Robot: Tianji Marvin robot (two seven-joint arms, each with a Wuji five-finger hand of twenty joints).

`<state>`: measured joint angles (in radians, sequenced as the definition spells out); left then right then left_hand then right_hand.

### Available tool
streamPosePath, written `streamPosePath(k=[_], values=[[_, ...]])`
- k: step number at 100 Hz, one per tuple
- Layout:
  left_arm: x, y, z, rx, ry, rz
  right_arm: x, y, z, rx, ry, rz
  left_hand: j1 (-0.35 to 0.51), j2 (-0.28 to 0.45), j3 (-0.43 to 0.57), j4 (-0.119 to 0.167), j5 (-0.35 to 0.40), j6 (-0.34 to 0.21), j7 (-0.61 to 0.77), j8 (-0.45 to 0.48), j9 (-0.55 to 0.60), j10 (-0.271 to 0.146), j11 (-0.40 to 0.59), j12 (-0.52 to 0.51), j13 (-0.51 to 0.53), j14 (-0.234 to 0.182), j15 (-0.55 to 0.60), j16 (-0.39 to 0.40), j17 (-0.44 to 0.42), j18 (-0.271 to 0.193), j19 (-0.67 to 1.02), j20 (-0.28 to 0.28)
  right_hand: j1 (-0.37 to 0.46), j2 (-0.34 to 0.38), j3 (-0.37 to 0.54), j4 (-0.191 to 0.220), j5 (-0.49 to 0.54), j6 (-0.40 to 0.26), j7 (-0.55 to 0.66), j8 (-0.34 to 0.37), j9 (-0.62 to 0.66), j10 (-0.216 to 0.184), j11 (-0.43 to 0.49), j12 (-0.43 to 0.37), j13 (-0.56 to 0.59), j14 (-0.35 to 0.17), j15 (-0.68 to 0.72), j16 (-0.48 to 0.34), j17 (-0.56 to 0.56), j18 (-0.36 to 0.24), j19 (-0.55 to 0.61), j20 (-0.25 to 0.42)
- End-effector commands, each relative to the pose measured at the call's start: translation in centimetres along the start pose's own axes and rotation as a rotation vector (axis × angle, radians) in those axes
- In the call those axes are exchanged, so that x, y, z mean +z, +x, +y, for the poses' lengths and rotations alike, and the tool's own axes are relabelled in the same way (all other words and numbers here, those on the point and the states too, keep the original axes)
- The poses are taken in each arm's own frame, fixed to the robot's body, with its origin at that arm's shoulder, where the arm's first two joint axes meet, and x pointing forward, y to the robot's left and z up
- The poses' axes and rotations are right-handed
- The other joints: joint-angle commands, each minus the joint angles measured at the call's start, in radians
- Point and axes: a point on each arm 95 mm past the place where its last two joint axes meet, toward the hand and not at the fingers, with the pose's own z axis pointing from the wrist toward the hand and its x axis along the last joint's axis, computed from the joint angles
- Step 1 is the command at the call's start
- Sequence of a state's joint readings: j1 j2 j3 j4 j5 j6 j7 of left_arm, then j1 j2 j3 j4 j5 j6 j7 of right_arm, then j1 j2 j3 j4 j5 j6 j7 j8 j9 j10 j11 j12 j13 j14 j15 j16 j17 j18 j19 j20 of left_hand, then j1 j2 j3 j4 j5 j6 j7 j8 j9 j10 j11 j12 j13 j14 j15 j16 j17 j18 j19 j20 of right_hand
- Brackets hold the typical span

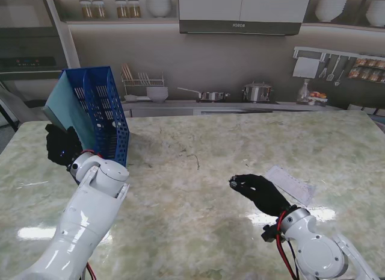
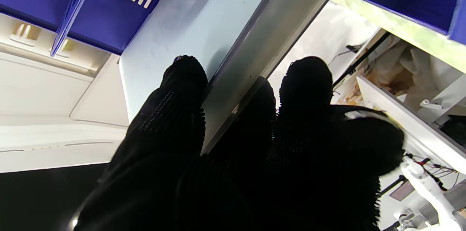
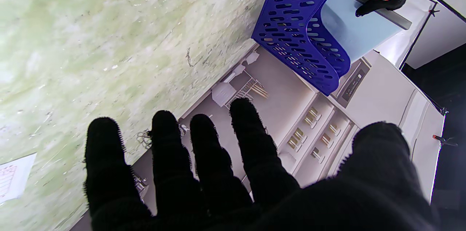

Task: Open the sliding file folder, put the receipt in and insert it into the document holder

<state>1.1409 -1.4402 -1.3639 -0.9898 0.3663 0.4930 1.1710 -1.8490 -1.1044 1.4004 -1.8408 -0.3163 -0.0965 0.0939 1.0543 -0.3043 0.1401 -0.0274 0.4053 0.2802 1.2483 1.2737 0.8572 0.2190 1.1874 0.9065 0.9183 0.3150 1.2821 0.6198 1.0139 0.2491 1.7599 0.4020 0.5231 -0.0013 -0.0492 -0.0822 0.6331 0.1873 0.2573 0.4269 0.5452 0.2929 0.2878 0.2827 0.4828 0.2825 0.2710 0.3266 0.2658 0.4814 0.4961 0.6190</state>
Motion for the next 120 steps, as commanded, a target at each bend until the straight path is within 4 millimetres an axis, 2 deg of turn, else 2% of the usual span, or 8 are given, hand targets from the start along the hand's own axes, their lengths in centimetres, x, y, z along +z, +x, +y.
streamPosePath(k=[1,10,26,32,41,66,76,120], values=[[-0.3,0.0,0.3,-0.001,-0.016,-0.006,-0.1,0.0,-0.3,0.007,0.007,-0.004,0.077,0.065,0.061,0.022,0.065,-0.066,0.06,0.066,0.086,-0.118,0.119,0.014,0.058,0.109,0.09,-0.012,0.058,-0.314,0.118,-0.032,0.006,-0.007,-0.004,-0.012,0.026,-0.008,0.007,0.007,0.02,-0.014,0.007,-0.006,0.026,-0.011,0.0,-0.006,0.004,0.025,-0.002,0.023],[-0.2,-0.1,0.3,0.001,-0.013,-0.003,-0.1,0.0,-0.3,0.008,0.007,-0.004,0.089,0.065,0.068,0.029,0.089,-0.059,0.066,0.089,0.107,-0.126,0.132,0.012,0.076,0.103,0.101,-0.016,0.061,-0.321,0.137,-0.027,0.006,-0.006,-0.004,-0.012,0.026,-0.008,0.007,0.008,0.02,-0.014,0.007,-0.006,0.026,-0.013,0.0,-0.006,0.004,0.025,-0.002,0.023],[-0.1,-0.1,0.2,-0.008,0.009,0.01,-0.1,0.0,-0.3,0.01,0.007,-0.006,0.099,0.043,0.134,0.041,0.131,-0.005,0.079,0.116,0.144,-0.14,0.161,-0.017,0.107,0.091,0.119,-0.038,0.063,-0.327,0.169,-0.02,0.008,-0.006,-0.003,-0.012,0.029,-0.008,0.008,0.009,0.02,-0.014,0.007,-0.006,0.027,-0.01,0.0,-0.005,0.005,0.024,-0.002,0.023],[-0.1,-0.1,0.0,-0.014,0.014,0.012,-0.1,0.0,-0.3,0.011,0.006,-0.007,0.091,0.02,0.188,0.078,0.137,0.036,0.082,0.106,0.146,-0.124,0.161,-0.03,0.107,0.102,0.117,-0.044,0.062,-0.301,0.167,-0.02,0.008,-0.005,-0.003,-0.012,0.031,-0.01,0.009,0.009,0.02,-0.014,0.007,-0.006,0.027,-0.01,0.001,-0.005,0.006,0.024,-0.002,0.023],[-0.1,-0.1,-0.2,-0.012,0.019,0.017,-0.1,0.0,-0.3,0.011,0.005,-0.007,0.097,0.012,0.212,0.091,0.139,0.074,0.083,0.091,0.151,-0.112,0.156,-0.042,0.115,0.109,0.112,-0.047,0.061,-0.284,0.166,-0.02,0.008,-0.005,-0.004,-0.012,0.031,-0.009,0.009,0.009,0.022,-0.015,0.007,-0.006,0.028,-0.01,0.001,-0.005,0.006,0.024,-0.001,0.023],[-0.2,0.2,-0.6,-0.04,0.015,0.029,-0.2,0.0,-0.3,0.012,0.001,-0.009,0.112,0.024,0.218,0.08,0.121,0.114,0.084,0.084,0.155,-0.106,0.155,-0.057,0.126,0.116,0.111,-0.05,0.061,-0.265,0.168,-0.018,0.011,-0.004,-0.003,-0.012,0.032,-0.008,0.009,0.01,0.023,-0.014,0.008,-0.005,0.03,-0.01,0.002,-0.004,0.007,0.023,-0.001,0.023],[-0.3,0.5,-0.9,-0.049,0.018,0.043,-0.2,-0.1,-0.2,0.012,-0.001,-0.009,0.132,0.04,0.198,0.058,0.112,0.128,0.084,0.091,0.152,-0.105,0.157,-0.064,0.125,0.118,0.114,-0.051,0.061,-0.263,0.167,-0.018,0.011,-0.004,-0.004,-0.012,0.033,-0.008,0.009,0.01,0.025,-0.016,0.009,-0.005,0.032,-0.013,0.003,-0.004,0.007,0.022,-0.001,0.023],[-1.4,1.0,-4.1,-0.113,0.082,0.159,-0.3,-0.1,-0.2,0.014,-0.004,-0.009,0.165,0.05,0.186,0.055,0.099,0.191,0.08,0.091,0.146,-0.094,0.151,-0.071,0.12,0.126,0.112,-0.051,0.058,-0.242,0.158,-0.02,0.013,-0.003,-0.004,-0.011,0.034,-0.008,0.009,0.011,0.024,-0.015,0.008,-0.005,0.034,-0.012,0.004,-0.003,0.008,0.021,-0.001,0.021]])
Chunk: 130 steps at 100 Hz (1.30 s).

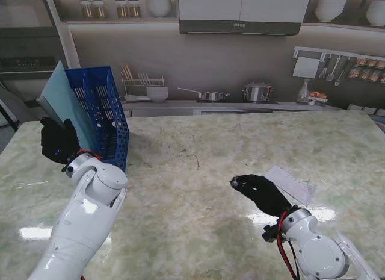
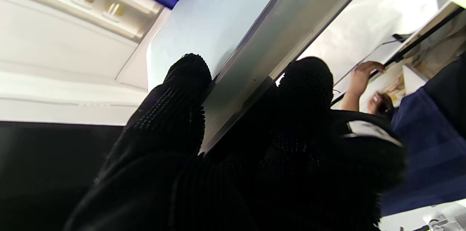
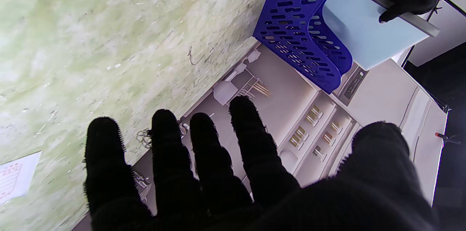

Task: Open the sliding file folder, put the receipt in and insert it into the document holder

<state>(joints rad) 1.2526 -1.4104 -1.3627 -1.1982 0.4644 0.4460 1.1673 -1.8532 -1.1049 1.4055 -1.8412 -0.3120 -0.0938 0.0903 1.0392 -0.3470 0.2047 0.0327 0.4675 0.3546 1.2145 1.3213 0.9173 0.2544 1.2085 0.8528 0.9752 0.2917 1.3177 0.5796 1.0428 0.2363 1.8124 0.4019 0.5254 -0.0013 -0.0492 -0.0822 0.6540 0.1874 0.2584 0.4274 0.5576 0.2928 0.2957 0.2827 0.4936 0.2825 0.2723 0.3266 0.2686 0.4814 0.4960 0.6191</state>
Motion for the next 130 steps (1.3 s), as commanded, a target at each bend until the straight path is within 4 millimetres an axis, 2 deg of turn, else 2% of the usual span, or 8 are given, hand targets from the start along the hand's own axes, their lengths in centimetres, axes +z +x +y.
streamPosePath(k=[1,43,67,80,104,120,130], values=[[-0.3,0.2,-0.7,-0.023,0.014,0.029,-0.2,0.1,-0.3,0.009,0.002,-0.003,0.18,0.094,0.121,-0.006,0.037,0.116,0.114,0.043,0.086,-0.129,0.13,-0.018,0.063,0.15,0.077,-0.011,0.029,-0.228,0.105,-0.02,0.01,-0.002,-0.004,-0.012,0.012,-0.009,0.008,0.01,0.012,-0.015,0.001,-0.005,0.024,-0.013,0.003,-0.003,0.005,0.021,-0.001,0.021],[-1.9,1.1,-7.1,-0.075,0.206,0.237,-0.5,0.1,-0.3,0.005,-0.007,-0.003,0.189,0.09,0.113,-0.004,0.046,0.119,0.117,0.035,0.091,-0.121,0.129,-0.023,0.074,0.159,0.076,-0.01,0.03,-0.207,0.109,-0.017,0.011,-0.003,-0.004,-0.011,0.013,-0.007,0.008,0.01,0.012,-0.017,0.001,-0.005,0.024,-0.015,0.003,-0.003,0.006,0.019,0.0,0.021],[-3.3,0.8,-10.9,-0.103,0.305,0.344,-0.7,0.1,-0.2,0.001,-0.015,-0.006,0.19,0.085,0.114,-0.002,0.055,0.12,0.119,0.026,0.098,-0.125,0.13,-0.03,0.087,0.16,0.078,-0.012,0.031,-0.213,0.118,-0.013,0.011,-0.003,-0.004,-0.012,0.013,-0.008,0.007,0.01,0.014,-0.017,0.002,-0.005,0.025,-0.016,0.004,-0.003,0.005,0.018,-0.001,0.02],[-4.6,0.3,-12.5,-0.111,0.351,0.399,-0.8,0.1,-0.3,0.001,-0.021,-0.007,0.191,0.078,0.122,-0.003,0.064,0.131,0.123,0.013,0.113,-0.127,0.13,-0.047,0.12,0.153,0.084,-0.02,0.034,-0.234,0.138,-0.006,0.011,-0.003,-0.004,-0.012,0.013,-0.007,0.007,0.01,0.013,-0.016,0.001,-0.006,0.025,-0.014,0.004,-0.003,0.005,0.018,-0.001,0.019],[-7.3,-1.5,-15.3,-0.191,0.347,0.496,-1.4,0.1,-0.2,-0.009,-0.04,-0.016,0.19,0.076,0.122,-0.007,0.067,0.132,0.125,0.007,0.118,-0.13,0.134,-0.06,0.127,0.15,0.089,-0.026,0.035,-0.245,0.146,-0.004,0.009,-0.003,-0.005,-0.012,0.015,-0.002,0.008,0.011,0.018,-0.003,0.0,-0.006,0.029,-0.004,0.006,-0.002,0.009,0.022,0.0,0.018],[-9.5,-2.2,-16.5,-0.249,0.283,0.588,-1.6,0.3,-0.2,-0.015,-0.051,-0.018,0.19,0.088,0.12,-0.009,0.06,0.128,0.129,0.013,0.121,-0.142,0.14,-0.066,0.127,0.143,0.093,-0.029,0.035,-0.248,0.147,-0.005,0.008,-0.004,-0.006,-0.012,0.014,-0.004,0.007,0.01,0.019,-0.001,-0.002,-0.006,0.03,0.001,0.005,-0.002,0.009,0.024,0.0,0.018],[-11.1,-2.3,-17.0,-0.321,0.185,0.662,-1.7,0.3,-0.3,-0.017,-0.053,-0.014,0.193,0.098,0.109,-0.018,0.057,0.128,0.127,0.02,0.122,-0.143,0.142,-0.07,0.129,0.141,0.093,-0.033,0.035,-0.251,0.147,-0.005,0.007,-0.003,-0.006,-0.012,0.016,-0.007,0.008,0.011,0.019,0.001,-0.004,-0.006,0.032,0.004,0.005,-0.001,0.01,0.025,0.0,0.017]])
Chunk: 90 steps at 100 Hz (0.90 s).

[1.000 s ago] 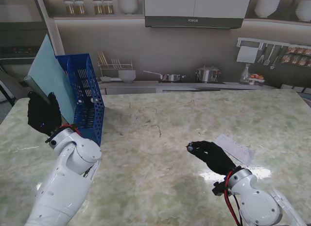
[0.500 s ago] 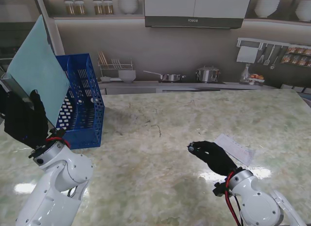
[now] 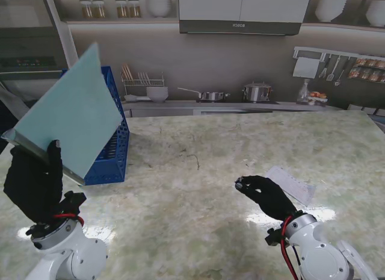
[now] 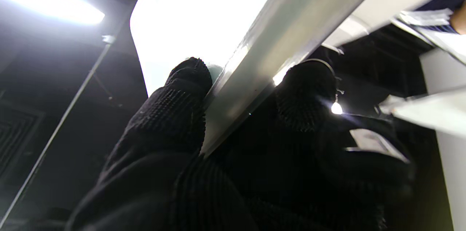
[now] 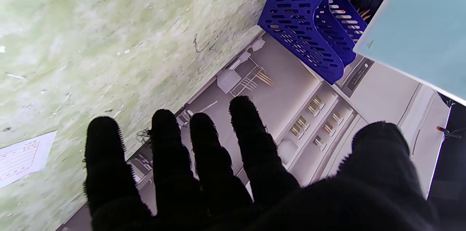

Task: Open the sliding file folder, put the receipt in and insert it into the document holder

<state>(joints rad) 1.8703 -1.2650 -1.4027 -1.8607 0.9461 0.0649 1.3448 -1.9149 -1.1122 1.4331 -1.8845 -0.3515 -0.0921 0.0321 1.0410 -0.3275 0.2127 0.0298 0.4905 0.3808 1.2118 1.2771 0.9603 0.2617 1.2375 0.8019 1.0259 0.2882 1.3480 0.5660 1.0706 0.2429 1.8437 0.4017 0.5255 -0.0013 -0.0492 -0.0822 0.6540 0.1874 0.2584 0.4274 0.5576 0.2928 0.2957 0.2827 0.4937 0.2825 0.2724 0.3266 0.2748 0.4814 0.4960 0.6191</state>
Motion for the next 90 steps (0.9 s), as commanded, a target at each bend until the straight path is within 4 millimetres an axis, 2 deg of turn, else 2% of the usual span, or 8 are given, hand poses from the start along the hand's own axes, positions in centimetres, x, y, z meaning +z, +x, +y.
streamPosePath(k=[1,11,15,25,50,68,81,90], values=[[-0.8,0.8,-0.4,-0.06,-0.064,0.018,-0.2,0.2,-0.4,0.006,0.003,0.0,0.192,0.081,0.099,-0.016,0.033,0.102,0.129,0.064,0.079,-0.15,0.113,-0.02,0.078,0.144,0.062,-0.02,0.007,-0.258,0.116,-0.005,0.006,-0.004,-0.006,-0.012,0.016,-0.007,0.008,0.011,0.019,0.003,-0.004,-0.006,0.032,0.005,0.005,-0.001,0.004,0.025,0.001,0.017],[-1.4,1.6,-0.5,-0.137,-0.128,0.047,-0.3,0.2,-0.4,0.005,0.002,0.001,0.212,0.104,0.06,-0.037,0.032,0.096,0.123,0.072,0.078,-0.154,0.117,-0.024,0.076,0.143,0.063,-0.024,0.007,-0.259,0.116,-0.005,0.004,-0.005,-0.007,-0.012,0.015,-0.004,0.007,0.011,0.02,0.027,-0.007,-0.006,0.032,0.018,0.005,0.0,0.006,0.028,0.002,0.017],[-1.6,2.0,-0.4,-0.166,-0.159,0.052,-0.3,0.2,-0.4,0.006,0.002,0.0,0.243,0.126,-0.003,-0.036,0.031,0.095,0.121,0.075,0.077,-0.154,0.119,-0.024,0.075,0.142,0.064,-0.027,0.007,-0.259,0.117,-0.006,0.004,-0.005,-0.007,-0.012,0.014,0.001,0.006,0.011,0.021,0.037,-0.008,-0.005,0.032,0.027,0.006,0.001,0.006,0.03,0.002,0.017],[-2.2,2.8,0.2,-0.232,-0.244,0.056,-0.1,0.1,-0.5,0.012,0.007,-0.002,0.248,0.162,-0.044,-0.053,0.03,0.083,0.122,0.085,0.076,-0.157,0.122,-0.02,0.069,0.143,0.06,-0.028,0.007,-0.259,0.117,-0.006,-0.008,-0.006,-0.012,-0.014,0.004,0.023,-0.001,0.008,0.018,0.081,-0.016,-0.004,0.027,0.078,0.015,0.01,0.012,0.039,0.004,0.017],[-3.1,4.4,1.8,-0.354,-0.366,0.032,0.7,0.0,-0.5,0.015,-0.009,0.011,0.25,0.258,-0.134,-0.075,0.067,0.007,0.126,0.128,0.08,-0.177,0.124,-0.011,0.041,0.151,0.046,-0.023,0.002,-0.233,0.088,-0.016,-0.08,-0.016,-0.039,-0.021,-0.096,0.161,-0.076,-0.016,-0.018,0.142,-0.03,0.005,0.001,0.117,0.027,0.026,-0.006,0.053,-0.004,0.012],[-3.4,4.9,2.6,-0.389,-0.391,0.021,1.8,-0.2,-0.3,0.027,-0.03,0.016,0.25,0.286,-0.186,-0.067,0.138,-0.042,0.135,0.142,0.103,-0.16,0.063,-0.154,0.005,0.233,-0.06,-0.027,-0.009,-0.085,0.029,-0.024,-0.128,-0.017,-0.045,-0.023,-0.233,0.193,-0.157,-0.037,-0.126,0.111,-0.024,0.017,-0.039,0.083,0.002,0.02,-0.045,0.037,-0.017,0.014],[-3.8,5.1,2.8,-0.427,-0.423,0.011,2.9,-0.2,-0.3,0.037,-0.047,0.03,0.25,0.282,-0.196,-0.058,0.165,-0.046,0.143,0.137,0.111,-0.157,0.043,-0.176,0.005,0.241,-0.075,-0.027,-0.01,-0.07,0.021,-0.023,-0.165,-0.005,-0.05,-0.03,-0.345,0.176,-0.203,-0.033,-0.209,0.084,-0.014,0.012,-0.07,0.07,-0.019,0.017,-0.082,0.026,-0.031,0.018],[-4.1,5.3,3.0,-0.447,-0.453,0.008,3.7,-0.3,-0.2,0.043,-0.058,0.042,0.25,0.282,-0.203,-0.052,0.172,-0.049,0.146,0.135,0.119,-0.16,0.039,-0.183,0.012,0.232,-0.077,-0.027,-0.01,-0.067,0.02,-0.022,-0.181,-0.006,-0.045,-0.034,-0.452,0.14,-0.234,0.041,-0.279,0.072,0.028,-0.021,-0.097,0.055,-0.039,0.017,-0.111,0.015,-0.046,0.033]])
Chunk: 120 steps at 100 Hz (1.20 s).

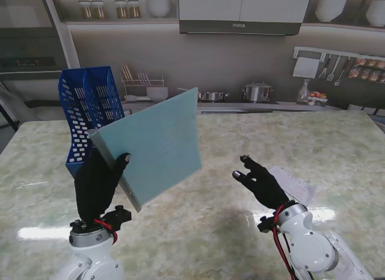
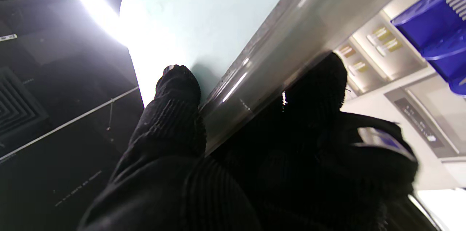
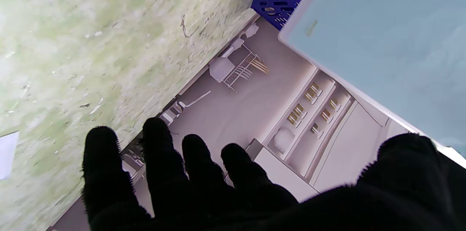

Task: Open the sliding file folder, put the receipt in and insert it into the document holder

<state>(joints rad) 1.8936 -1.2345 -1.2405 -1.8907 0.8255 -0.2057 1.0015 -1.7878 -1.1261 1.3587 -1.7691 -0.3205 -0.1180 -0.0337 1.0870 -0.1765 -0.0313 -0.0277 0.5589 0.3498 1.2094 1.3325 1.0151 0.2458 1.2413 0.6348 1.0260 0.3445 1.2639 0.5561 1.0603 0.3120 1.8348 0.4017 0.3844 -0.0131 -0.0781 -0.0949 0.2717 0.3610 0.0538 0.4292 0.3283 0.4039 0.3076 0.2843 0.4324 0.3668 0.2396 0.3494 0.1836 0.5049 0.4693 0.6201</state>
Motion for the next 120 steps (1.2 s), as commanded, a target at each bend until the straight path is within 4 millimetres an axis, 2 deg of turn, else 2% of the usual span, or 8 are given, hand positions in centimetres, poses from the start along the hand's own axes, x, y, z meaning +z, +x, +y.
streamPosePath(k=[1,10,26,45,55,61,69,120], values=[[-0.3,0.2,0.3,-0.017,-0.021,-0.005,0.6,0.2,-0.1,0.012,-0.01,0.012,0.204,0.131,0.042,0.006,0.105,-0.018,0.149,0.08,0.064,-0.144,0.035,-0.016,0.012,0.176,0.007,-0.017,0.0,-0.136,0.028,-0.022,-0.04,0.005,-0.016,-0.022,-0.079,-0.039,-0.034,0.042,-0.053,-0.039,0.017,-0.025,-0.038,-0.029,-0.007,-0.006,-0.022,-0.01,-0.021,0.033],[-0.4,0.3,0.6,-0.039,-0.046,-0.011,1.5,0.2,0.1,0.031,-0.022,0.027,0.204,0.131,0.041,0.009,0.106,-0.016,0.149,0.079,0.065,-0.147,0.039,-0.017,0.015,0.169,0.01,-0.016,0.001,-0.144,0.03,-0.021,-0.034,-0.008,-0.017,-0.023,-0.125,-0.08,-0.092,0.031,-0.086,0.016,-0.004,-0.058,-0.058,0.01,-0.029,-0.021,-0.025,-0.02,-0.033,0.033],[-0.6,0.6,1.2,-0.075,-0.092,-0.017,2.9,0.1,0.4,0.068,-0.039,0.051,0.204,0.134,0.042,0.01,0.103,-0.014,0.149,0.079,0.064,-0.147,0.046,-0.018,0.017,0.166,0.014,-0.015,0.002,-0.152,0.033,-0.019,-0.018,-0.032,-0.018,-0.024,-0.094,-0.096,-0.133,-0.457,-0.144,-0.028,0.02,-0.092,-0.09,-0.035,-0.05,-0.045,-0.039,-0.047,-0.049,0.039],[-0.6,0.7,1.7,-0.093,-0.133,-0.027,4.9,0.2,0.6,0.116,-0.094,0.112,0.204,0.134,0.044,0.01,0.101,-0.014,0.149,0.081,0.063,-0.149,0.051,-0.017,0.02,0.162,0.018,-0.014,0.002,-0.159,0.035,-0.019,-0.032,-0.043,-0.03,-0.032,-0.086,-0.021,-0.146,-0.476,-0.135,-0.022,0.033,-0.087,-0.073,-0.042,-0.039,-0.04,-0.036,-0.052,-0.048,0.04],[-0.6,0.6,1.9,-0.1,-0.151,-0.036,6.3,0.6,0.5,0.189,-0.144,0.16,0.204,0.135,0.043,0.009,0.1,-0.013,0.15,0.082,0.063,-0.149,0.053,-0.017,0.021,0.162,0.019,-0.015,0.002,-0.161,0.037,-0.018,-0.041,-0.052,-0.039,-0.041,-0.086,0.043,-0.088,-0.42,-0.096,0.017,0.038,-0.083,-0.049,-0.043,-0.003,-0.011,-0.052,-0.055,-0.053,0.04],[-0.6,0.5,2.0,-0.103,-0.159,-0.044,6.8,1.0,0.3,0.233,-0.156,0.168,0.204,0.135,0.042,0.009,0.099,-0.014,0.149,0.083,0.063,-0.151,0.054,-0.017,0.021,0.161,0.019,-0.015,0.002,-0.163,0.038,-0.018,-0.045,-0.061,-0.047,-0.048,-0.109,0.073,-0.07,-0.119,-0.059,0.039,0.027,-0.065,0.006,0.006,0.054,0.052,-0.032,-0.066,-0.025,0.082],[-0.7,0.4,2.1,-0.108,-0.162,-0.055,7.5,1.4,0.2,0.246,-0.151,0.177,0.204,0.133,0.044,0.009,0.1,-0.014,0.15,0.084,0.064,-0.151,0.055,-0.017,0.021,0.16,0.02,-0.015,0.003,-0.164,0.039,-0.018,-0.066,-0.055,-0.06,-0.059,-0.11,0.089,-0.065,-0.03,-0.056,0.044,0.024,-0.049,0.015,0.0,0.093,0.082,-0.032,-0.095,0.008,0.131],[-0.5,-0.2,2.8,-0.136,-0.193,-0.118,10.7,2.6,-2.1,0.608,-0.073,0.331,0.204,0.137,0.045,0.009,0.101,-0.012,0.149,0.087,0.063,-0.149,0.06,-0.017,0.021,0.159,0.023,-0.016,0.003,-0.168,0.042,-0.017,-0.09,-0.015,-0.146,-0.111,0.009,0.05,-0.026,0.105,0.076,0.001,0.0,0.006,0.054,-0.056,0.055,0.062,-0.071,-0.103,-0.024,0.166]])
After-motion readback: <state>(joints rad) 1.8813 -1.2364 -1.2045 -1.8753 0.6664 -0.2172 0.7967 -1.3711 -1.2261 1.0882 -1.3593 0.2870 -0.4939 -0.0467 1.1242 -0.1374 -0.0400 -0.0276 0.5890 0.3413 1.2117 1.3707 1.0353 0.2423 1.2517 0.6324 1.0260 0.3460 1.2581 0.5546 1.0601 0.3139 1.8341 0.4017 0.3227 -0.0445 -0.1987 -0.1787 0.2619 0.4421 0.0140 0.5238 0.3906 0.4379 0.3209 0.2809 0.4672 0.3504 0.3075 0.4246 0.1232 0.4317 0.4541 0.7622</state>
